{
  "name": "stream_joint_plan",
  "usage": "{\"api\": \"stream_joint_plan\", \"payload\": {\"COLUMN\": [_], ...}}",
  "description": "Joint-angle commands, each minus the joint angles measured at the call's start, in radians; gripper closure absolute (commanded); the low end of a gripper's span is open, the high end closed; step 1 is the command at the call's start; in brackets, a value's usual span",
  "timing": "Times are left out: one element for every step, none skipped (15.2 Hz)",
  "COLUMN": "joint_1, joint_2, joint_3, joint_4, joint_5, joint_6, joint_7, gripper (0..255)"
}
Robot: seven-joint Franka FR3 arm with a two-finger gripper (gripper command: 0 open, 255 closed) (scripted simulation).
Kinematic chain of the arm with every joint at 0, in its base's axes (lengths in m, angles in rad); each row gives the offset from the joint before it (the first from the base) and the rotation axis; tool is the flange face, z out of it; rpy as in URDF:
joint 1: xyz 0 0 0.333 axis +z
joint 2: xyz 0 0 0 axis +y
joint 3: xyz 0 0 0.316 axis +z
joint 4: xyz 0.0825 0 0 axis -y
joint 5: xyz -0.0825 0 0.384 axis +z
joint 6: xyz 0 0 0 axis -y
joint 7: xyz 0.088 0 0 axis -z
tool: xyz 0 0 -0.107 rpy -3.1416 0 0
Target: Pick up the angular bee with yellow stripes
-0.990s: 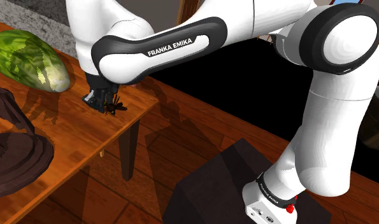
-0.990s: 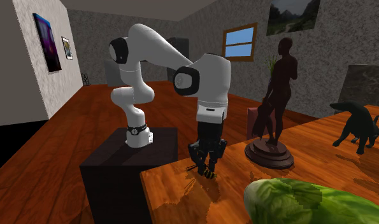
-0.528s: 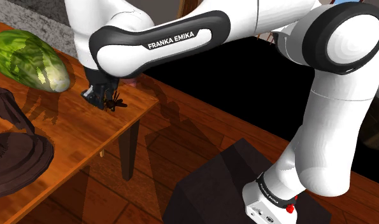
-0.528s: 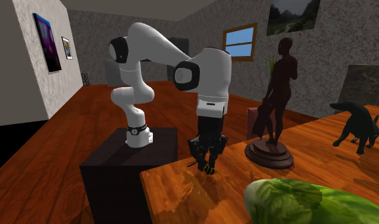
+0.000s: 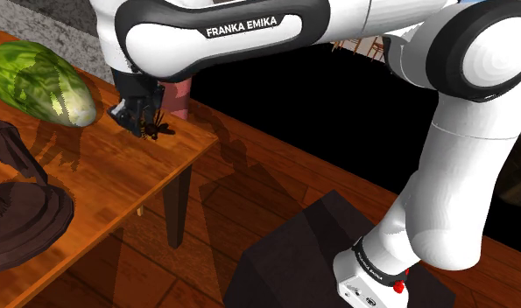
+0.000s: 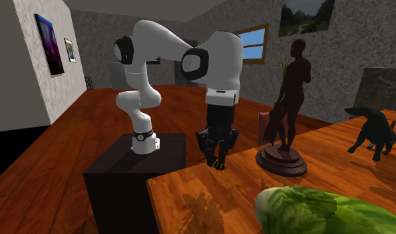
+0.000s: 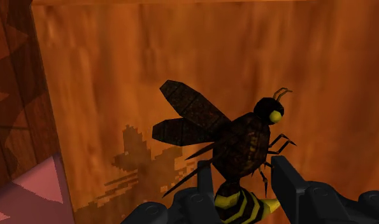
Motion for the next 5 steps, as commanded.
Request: {"api": "stream_joint_plan", "payload": {"joint_1": [0.001,0.001,0.001,0.001,0.001], "joint_2": [-0.008,-0.011,-0.013,-0.014,-0.014], "joint_3": [0.003,0.004,0.005,0.005,0.005], "joint_4": [0.017,0.027,0.037,0.038,0.038], "joint_5": [0.006,0.008,0.010,0.011,0.011], "joint_6": [-0.025,-0.036,-0.048,-0.050,-0.050], "joint_7": [-0.005,-0.008,-0.011,-0.012,-0.012], "gripper": [255,255,255,255,255]}}
